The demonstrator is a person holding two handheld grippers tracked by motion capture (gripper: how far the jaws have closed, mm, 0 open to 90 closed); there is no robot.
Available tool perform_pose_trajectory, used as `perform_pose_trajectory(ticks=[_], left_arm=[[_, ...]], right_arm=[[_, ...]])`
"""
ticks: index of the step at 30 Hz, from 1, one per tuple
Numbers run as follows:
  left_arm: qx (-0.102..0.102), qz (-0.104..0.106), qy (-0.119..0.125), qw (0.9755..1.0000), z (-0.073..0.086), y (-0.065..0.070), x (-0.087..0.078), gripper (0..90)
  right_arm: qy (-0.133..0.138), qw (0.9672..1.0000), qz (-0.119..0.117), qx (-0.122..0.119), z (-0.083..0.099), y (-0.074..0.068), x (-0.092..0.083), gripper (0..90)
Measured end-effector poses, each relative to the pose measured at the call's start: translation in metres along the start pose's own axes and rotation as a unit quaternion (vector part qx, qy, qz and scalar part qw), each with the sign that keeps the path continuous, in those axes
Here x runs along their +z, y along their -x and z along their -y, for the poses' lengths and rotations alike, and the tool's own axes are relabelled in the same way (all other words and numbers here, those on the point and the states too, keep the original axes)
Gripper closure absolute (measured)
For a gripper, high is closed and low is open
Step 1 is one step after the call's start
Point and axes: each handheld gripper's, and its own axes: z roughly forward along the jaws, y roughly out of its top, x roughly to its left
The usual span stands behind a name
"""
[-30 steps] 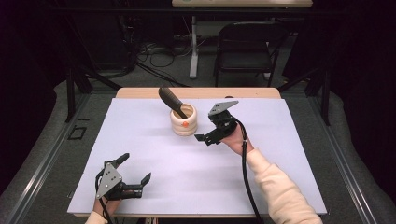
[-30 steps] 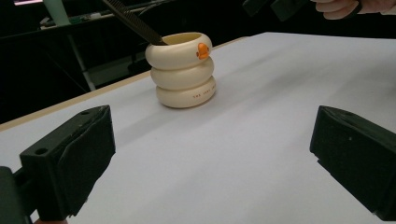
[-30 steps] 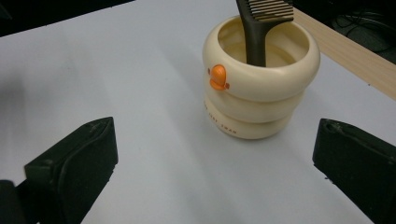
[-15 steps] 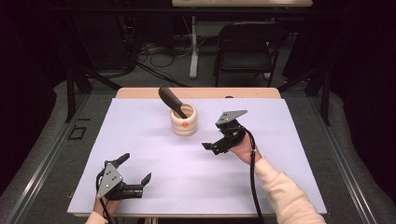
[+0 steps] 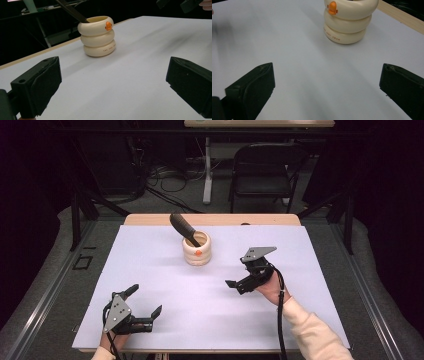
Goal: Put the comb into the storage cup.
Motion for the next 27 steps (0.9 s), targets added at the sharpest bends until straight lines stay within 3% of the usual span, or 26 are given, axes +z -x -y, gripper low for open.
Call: perform_pose_trajectory(ticks=[27], left_arm=[[-0.001,0.001,-0.002,1.0000,0.000,0.001,0.000,0.0]], right_arm=[[-0.009,0.9998,0.018,0.002,0.038,-0.011,-0.027,0.0]])
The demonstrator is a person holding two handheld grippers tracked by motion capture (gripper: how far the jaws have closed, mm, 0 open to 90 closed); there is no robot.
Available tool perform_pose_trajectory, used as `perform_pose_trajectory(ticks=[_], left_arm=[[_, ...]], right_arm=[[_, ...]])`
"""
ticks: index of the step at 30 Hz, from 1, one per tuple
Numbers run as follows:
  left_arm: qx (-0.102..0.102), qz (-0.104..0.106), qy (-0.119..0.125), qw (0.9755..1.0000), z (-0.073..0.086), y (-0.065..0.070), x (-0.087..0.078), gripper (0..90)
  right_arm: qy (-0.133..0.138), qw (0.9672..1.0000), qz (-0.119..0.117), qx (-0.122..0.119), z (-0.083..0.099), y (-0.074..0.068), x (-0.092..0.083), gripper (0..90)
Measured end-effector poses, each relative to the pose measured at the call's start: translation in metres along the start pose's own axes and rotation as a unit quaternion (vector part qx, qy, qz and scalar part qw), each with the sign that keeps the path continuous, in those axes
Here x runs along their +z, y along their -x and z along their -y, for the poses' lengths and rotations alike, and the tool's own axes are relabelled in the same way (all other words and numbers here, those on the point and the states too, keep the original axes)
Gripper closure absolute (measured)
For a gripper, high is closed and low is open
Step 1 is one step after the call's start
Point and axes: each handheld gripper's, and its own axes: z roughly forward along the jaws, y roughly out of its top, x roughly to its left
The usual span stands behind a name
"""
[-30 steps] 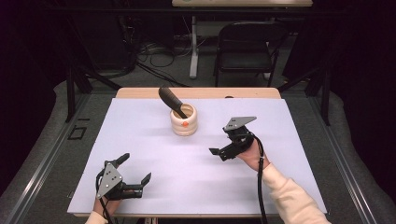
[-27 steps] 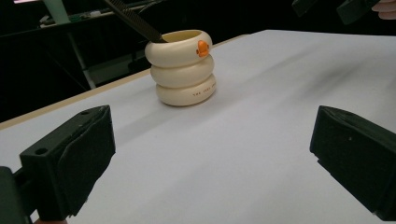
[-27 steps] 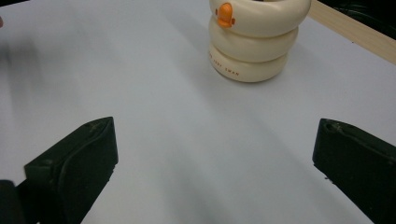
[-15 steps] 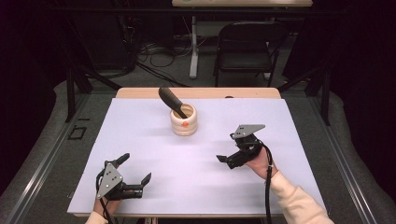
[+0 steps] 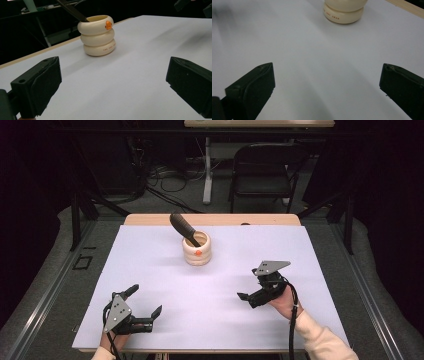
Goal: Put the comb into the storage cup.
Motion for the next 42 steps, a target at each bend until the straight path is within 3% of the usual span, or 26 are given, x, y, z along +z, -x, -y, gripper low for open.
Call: perform_pose_trajectory(ticks=[26,42], left_arm=[[-0.003,0.003,-0.004,1.0000,0.001,0.000,0.000,0.0],[-0.004,0.004,-0.004,1.0000,0.001,0.002,0.000,0.0]], right_arm=[[0.007,0.9998,0.019,0.003,0.031,-0.010,-0.025,0.0],[0.029,0.9991,0.032,0.003,0.042,-0.018,-0.037,0.0]])
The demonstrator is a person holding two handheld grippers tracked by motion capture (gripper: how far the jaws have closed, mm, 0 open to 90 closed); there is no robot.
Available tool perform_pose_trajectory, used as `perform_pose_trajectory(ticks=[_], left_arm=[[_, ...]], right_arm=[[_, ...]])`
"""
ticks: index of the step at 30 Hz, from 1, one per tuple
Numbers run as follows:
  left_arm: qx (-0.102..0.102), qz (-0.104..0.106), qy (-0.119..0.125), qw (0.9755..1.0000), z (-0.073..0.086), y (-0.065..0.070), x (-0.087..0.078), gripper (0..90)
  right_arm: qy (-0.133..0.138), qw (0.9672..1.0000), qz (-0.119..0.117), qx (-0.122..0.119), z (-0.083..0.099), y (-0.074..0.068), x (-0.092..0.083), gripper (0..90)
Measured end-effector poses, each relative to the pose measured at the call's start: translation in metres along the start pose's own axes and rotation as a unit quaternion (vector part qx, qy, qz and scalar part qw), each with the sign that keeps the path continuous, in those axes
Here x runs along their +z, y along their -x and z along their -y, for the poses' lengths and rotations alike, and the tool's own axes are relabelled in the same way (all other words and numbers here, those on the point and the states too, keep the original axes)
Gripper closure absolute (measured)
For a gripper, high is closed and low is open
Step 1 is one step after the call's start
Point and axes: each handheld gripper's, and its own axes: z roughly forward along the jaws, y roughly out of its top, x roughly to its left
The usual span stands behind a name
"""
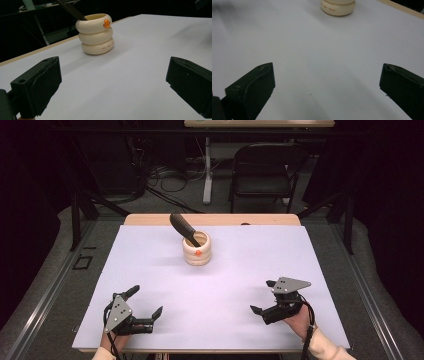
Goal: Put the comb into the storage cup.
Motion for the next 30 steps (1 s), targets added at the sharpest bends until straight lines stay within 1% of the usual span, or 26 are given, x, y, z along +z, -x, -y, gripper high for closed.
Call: perform_pose_trajectory(ticks=[9,16,17,20,22,25,27,30], left_arm=[[0.000,0.001,-0.001,1.0000,0.000,0.000,0.000,0.0],[0.000,0.001,0.000,1.0000,0.000,0.001,-0.001,0.0],[0.000,0.001,0.000,1.0000,0.000,0.001,-0.001,0.0],[0.000,0.001,0.000,1.0000,0.000,0.001,-0.001,0.0],[-0.001,0.000,0.000,1.0000,0.000,0.000,-0.001,0.0],[0.000,0.000,0.000,1.0000,0.000,0.001,-0.001,0.0],[0.001,0.000,0.000,1.0000,0.000,0.001,-0.001,0.0],[-0.001,-0.002,-0.001,1.0000,0.000,0.000,-0.001,0.0]], right_arm=[[0.011,0.9999,0.008,-0.008,0.005,-0.006,-0.006,0.0],[0.013,0.9998,0.015,-0.009,0.008,-0.010,-0.011,0.0],[0.013,0.9997,0.016,-0.013,0.008,-0.011,-0.011,0.0],[0.015,0.9996,0.019,-0.016,0.010,-0.013,-0.013,0.0],[0.020,0.9994,0.021,-0.017,0.011,-0.015,-0.014,0.0],[0.021,0.9994,0.021,-0.018,0.013,-0.017,-0.016,0.0],[0.028,0.9990,0.027,-0.024,0.014,-0.019,-0.018,0.0],[0.031,0.9989,0.027,-0.023,0.015,-0.020,-0.020,0.0]])
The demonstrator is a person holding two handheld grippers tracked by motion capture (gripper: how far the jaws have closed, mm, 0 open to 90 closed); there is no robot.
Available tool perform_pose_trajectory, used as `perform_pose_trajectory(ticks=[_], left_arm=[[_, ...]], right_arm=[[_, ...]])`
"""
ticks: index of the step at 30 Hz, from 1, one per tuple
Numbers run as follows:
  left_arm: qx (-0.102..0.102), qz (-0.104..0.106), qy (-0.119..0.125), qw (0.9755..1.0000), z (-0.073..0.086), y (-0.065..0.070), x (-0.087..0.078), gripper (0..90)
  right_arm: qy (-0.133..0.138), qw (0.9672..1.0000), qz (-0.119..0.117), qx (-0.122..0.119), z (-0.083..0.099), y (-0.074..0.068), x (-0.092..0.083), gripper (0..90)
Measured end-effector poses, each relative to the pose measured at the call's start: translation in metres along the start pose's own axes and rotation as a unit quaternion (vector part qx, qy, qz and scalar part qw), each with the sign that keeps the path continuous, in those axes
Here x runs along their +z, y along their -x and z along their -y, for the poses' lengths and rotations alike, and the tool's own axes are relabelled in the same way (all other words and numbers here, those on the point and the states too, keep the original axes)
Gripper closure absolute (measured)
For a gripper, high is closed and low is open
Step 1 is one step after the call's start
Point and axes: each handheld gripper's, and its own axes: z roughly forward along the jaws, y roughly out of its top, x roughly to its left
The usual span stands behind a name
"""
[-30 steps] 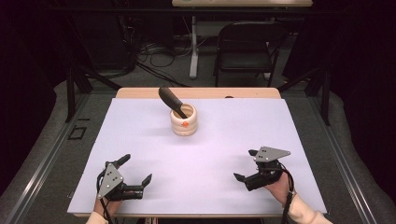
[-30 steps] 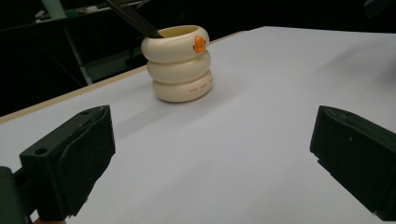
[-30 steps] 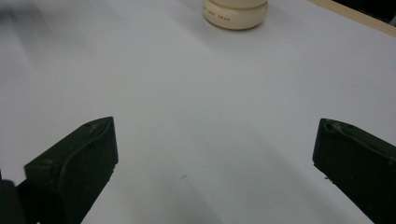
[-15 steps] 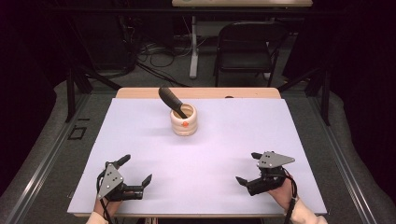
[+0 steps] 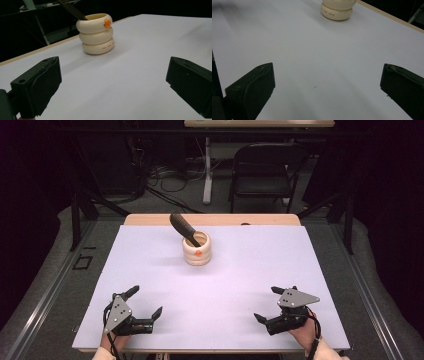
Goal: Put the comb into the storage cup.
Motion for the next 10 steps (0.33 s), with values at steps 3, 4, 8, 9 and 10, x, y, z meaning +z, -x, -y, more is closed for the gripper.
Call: perform_pose_trajectory(ticks=[3,4,8,9,10], left_arm=[[0.000,0.000,-0.002,1.0000,0.0001,-0.0004,0.0007,0.0],[0.000,0.001,-0.002,1.0000,0.0001,-0.0003,0.0009,0.0],[0.000,0.001,-0.001,1.0000,0.0003,-0.0005,0.0008,0.0],[0.000,0.001,-0.001,1.0000,0.0003,-0.0007,0.0007,0.0],[-0.002,0.001,-0.001,1.0000,0.0004,-0.0007,0.0007,0.0]], right_arm=[[0.000,1.0000,0.002,0.000,0.0017,-0.0005,-0.0014,0.0],[0.003,1.0000,0.003,-0.001,0.0021,-0.0006,-0.0017,0.0],[0.011,0.9999,0.002,-0.004,0.0020,-0.0015,-0.0039,0.0],[0.012,0.9999,0.002,-0.005,0.0019,-0.0016,-0.0041,0.0],[0.015,0.9999,0.002,-0.006,0.0018,-0.0016,-0.0041,0.0]])
